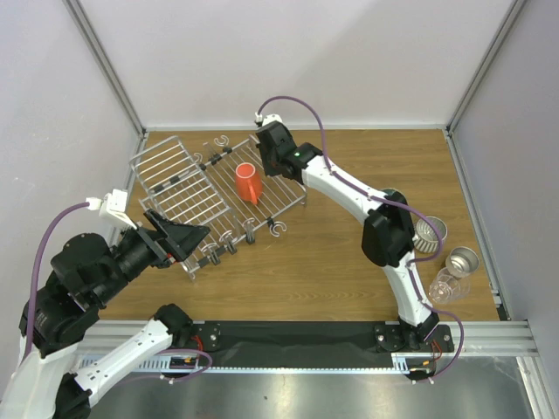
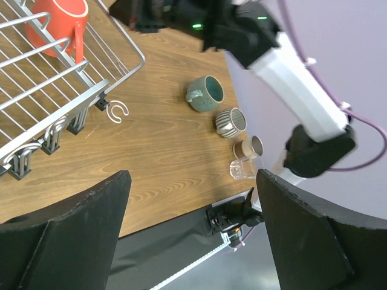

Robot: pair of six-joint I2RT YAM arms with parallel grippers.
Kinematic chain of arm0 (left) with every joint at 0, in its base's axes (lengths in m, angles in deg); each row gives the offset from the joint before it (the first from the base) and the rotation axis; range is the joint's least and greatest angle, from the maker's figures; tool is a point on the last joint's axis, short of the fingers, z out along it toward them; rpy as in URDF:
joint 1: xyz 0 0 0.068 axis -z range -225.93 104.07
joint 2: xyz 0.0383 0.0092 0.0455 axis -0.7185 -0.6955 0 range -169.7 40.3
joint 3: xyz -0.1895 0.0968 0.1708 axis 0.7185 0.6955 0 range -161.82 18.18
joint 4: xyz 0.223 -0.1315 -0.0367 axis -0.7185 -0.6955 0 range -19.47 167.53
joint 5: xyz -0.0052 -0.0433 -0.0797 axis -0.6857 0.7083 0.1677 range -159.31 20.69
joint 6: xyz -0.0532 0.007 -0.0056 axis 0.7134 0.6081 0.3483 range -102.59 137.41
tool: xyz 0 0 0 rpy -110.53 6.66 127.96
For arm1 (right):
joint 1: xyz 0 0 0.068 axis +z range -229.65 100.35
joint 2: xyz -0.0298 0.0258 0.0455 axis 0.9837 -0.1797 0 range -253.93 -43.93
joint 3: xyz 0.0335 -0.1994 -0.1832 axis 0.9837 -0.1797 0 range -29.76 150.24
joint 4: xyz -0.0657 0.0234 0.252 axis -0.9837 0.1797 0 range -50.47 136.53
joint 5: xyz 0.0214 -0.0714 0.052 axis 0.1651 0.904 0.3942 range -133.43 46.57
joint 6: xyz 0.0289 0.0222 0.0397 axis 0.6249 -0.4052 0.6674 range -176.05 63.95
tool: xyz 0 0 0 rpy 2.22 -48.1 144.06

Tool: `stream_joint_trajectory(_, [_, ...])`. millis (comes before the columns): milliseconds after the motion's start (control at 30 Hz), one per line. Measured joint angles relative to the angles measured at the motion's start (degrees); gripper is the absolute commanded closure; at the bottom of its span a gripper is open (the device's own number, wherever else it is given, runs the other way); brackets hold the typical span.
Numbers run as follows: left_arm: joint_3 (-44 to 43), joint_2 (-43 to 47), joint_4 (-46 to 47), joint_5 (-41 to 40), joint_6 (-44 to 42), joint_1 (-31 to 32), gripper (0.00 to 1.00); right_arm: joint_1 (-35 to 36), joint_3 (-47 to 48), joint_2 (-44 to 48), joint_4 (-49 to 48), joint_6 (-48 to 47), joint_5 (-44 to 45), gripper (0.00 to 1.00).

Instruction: Load the cups into the dish rack

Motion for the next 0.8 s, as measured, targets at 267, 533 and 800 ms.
stream_joint_trajectory(267, [1.2, 0.7, 0.3, 0.1, 0.0, 0.0, 0.08, -0.3, 0.6, -7.3, -3.2, -3.2, -3.5, 1.00])
stream_joint_trajectory(533, [1.5, 0.7, 0.3, 0.3, -0.5, 0.0, 0.06, -0.4, 2.2, -9.8, -4.2, -4.0, -7.8, 1.00])
stream_joint_trajectory(800, [1.5, 0.5, 0.3, 0.3, -0.5, 0.0, 0.06, -0.2, 2.2, -10.2, -6.4, -3.5, -13.4, 1.00])
